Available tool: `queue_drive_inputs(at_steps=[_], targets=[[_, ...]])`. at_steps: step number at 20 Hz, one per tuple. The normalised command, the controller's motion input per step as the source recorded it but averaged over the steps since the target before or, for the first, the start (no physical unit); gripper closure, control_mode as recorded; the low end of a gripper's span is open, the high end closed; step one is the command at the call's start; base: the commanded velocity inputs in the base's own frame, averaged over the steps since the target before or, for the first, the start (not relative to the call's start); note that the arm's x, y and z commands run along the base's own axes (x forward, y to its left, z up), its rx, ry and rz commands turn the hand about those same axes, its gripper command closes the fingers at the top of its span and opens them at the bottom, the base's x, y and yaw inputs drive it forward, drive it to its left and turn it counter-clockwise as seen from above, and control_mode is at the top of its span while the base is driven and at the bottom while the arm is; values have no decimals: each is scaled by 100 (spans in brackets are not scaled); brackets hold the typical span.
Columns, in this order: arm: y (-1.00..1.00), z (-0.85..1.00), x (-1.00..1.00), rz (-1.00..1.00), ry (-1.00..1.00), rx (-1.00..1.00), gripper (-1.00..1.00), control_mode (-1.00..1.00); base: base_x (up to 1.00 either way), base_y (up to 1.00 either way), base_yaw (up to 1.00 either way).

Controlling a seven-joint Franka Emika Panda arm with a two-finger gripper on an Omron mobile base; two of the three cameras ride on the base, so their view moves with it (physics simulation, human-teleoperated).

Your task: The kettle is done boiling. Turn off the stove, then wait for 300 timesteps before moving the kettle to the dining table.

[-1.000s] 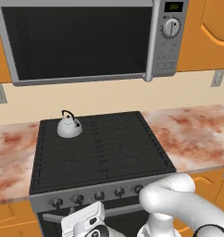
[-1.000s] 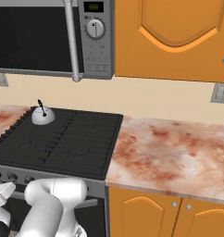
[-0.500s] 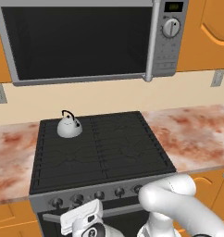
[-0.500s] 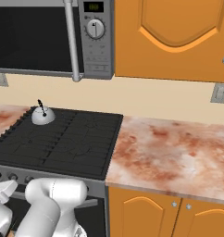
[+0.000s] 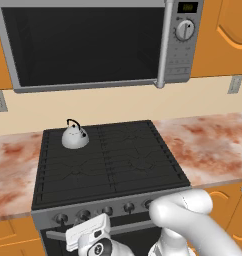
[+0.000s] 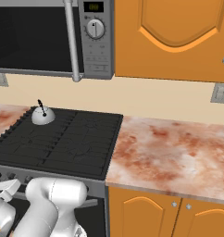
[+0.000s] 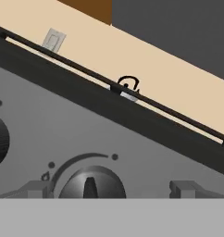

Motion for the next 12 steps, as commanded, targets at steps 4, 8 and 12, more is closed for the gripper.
queue_drive_inputs(at_steps=[4,8,12], targets=[[9,-13,11,0,0,0,-100,-100,0,0,0],[17,-14,11,0,0,0,-100,-100,0,0,0],[12,-13,11,0,-1,0,-100,-100,0,0,0]])
